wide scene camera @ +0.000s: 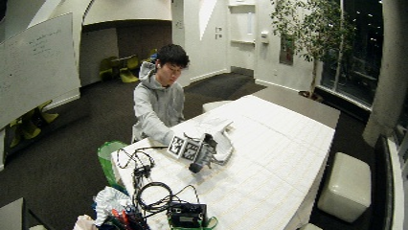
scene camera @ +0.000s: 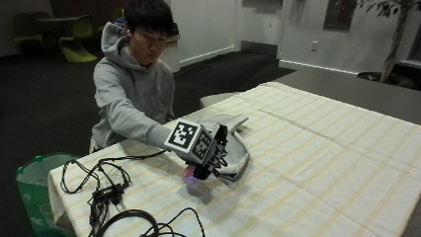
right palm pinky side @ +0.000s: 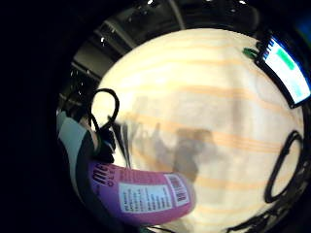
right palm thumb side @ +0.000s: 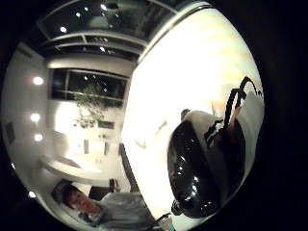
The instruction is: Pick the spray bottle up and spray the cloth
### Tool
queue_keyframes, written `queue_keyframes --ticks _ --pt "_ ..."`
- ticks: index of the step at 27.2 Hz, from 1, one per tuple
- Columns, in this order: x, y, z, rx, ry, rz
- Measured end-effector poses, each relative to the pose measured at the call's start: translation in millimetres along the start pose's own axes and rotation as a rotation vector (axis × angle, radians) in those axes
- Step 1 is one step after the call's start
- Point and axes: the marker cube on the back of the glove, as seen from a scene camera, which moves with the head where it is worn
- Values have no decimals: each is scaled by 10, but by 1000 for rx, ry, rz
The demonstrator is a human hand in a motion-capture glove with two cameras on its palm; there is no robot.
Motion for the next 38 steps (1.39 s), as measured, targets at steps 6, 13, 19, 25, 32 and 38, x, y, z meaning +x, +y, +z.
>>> queue_keyframes --ticks 6,13,19,25,32,38 --pt "-668 255 41 -223 191 -106" --pt "-1238 539 -22 -362 382 -169" --pt "-1211 729 204 -433 512 -170" --pt "-1035 906 504 -491 530 -146" --pt "-1247 932 289 -461 558 -170" --pt "-1490 937 131 -439 559 -202"
